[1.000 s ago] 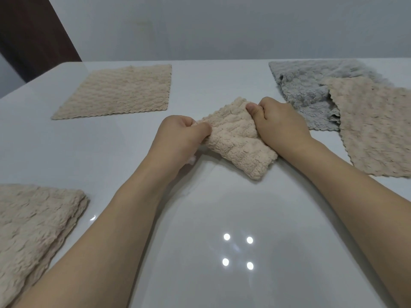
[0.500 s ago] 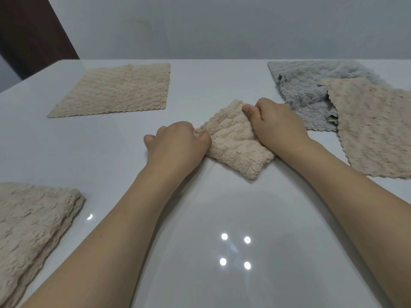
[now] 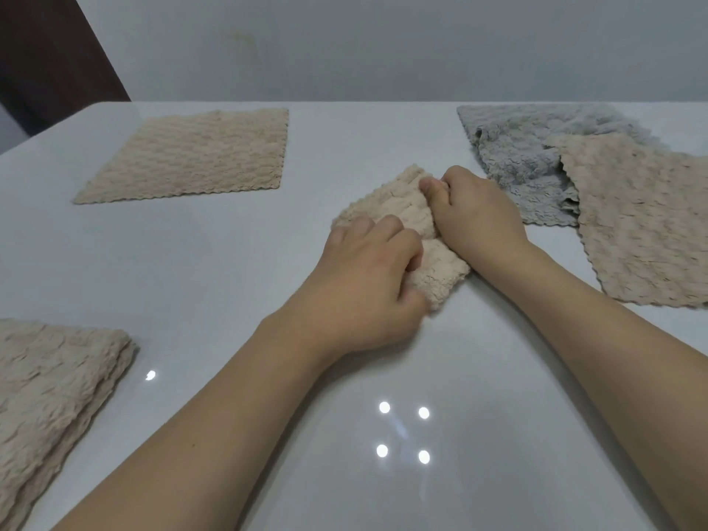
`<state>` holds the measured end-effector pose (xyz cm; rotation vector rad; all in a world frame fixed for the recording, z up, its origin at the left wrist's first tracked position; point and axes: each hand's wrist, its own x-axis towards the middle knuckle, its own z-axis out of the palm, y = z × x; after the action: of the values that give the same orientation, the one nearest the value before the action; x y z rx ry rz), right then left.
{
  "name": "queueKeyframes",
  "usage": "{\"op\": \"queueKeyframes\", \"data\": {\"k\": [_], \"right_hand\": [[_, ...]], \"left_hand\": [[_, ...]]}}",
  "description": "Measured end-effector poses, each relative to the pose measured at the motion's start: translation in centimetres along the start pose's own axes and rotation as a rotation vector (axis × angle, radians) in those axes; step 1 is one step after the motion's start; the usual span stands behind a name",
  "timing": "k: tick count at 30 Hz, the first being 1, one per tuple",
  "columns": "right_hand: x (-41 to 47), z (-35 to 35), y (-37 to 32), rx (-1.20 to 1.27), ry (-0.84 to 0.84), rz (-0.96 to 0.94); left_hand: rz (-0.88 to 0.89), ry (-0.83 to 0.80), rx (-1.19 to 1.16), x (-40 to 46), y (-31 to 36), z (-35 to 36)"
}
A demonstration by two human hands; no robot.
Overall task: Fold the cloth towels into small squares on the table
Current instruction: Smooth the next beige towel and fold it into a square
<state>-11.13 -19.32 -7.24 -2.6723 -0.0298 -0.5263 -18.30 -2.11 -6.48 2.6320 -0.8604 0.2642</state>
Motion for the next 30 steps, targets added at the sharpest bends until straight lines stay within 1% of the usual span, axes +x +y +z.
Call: {"op": "queueKeyframes", "data": {"k": [2,4,6,9,12,16,19,24,27,30], "right_hand": [[0.0,0.0,0.0,0.003,-0.004,0.002],[0.0,0.0,0.0,0.006,-0.010,-0.001],[0.0,-0.1,-0.1,0.008,-0.011,-0.001],[0.0,0.0,-0.1,0.012,-0.014,0.003],[0.0,0.0,-0.1,0.009,-0.018,0.007],[0.1,0.1,-0.3,-0.031,-0.016,0.012],[0.0,0.2,-0.5,-0.069,-0.014,0.006],[0.0,0.2,-0.8,-0.097,0.000,0.021],[0.0,0.5,-0.8,-0.119,0.012,0.033],[0.1,0.6,-0.8,-0.154,0.013,0.049]], "left_hand": [[-0.104,0.007,0.017,0.1,0.4,0.7],[-0.147,0.008,0.115,0.2,0.7,1.1],[-0.154,0.046,0.187,0.3,0.9,1.4],[-0.145,0.160,0.224,0.4,0.9,1.7],[-0.111,0.233,0.244,0.4,1.2,2.0],[-0.174,0.340,0.275,0.7,1.8,2.5],[-0.186,0.323,0.311,0.9,2.1,2.7],[-0.135,0.283,0.297,0.9,1.8,2.5],[-0.200,0.206,0.261,1.1,1.5,1.9],[-0.263,0.132,0.177,1.1,1.3,1.4]]}}
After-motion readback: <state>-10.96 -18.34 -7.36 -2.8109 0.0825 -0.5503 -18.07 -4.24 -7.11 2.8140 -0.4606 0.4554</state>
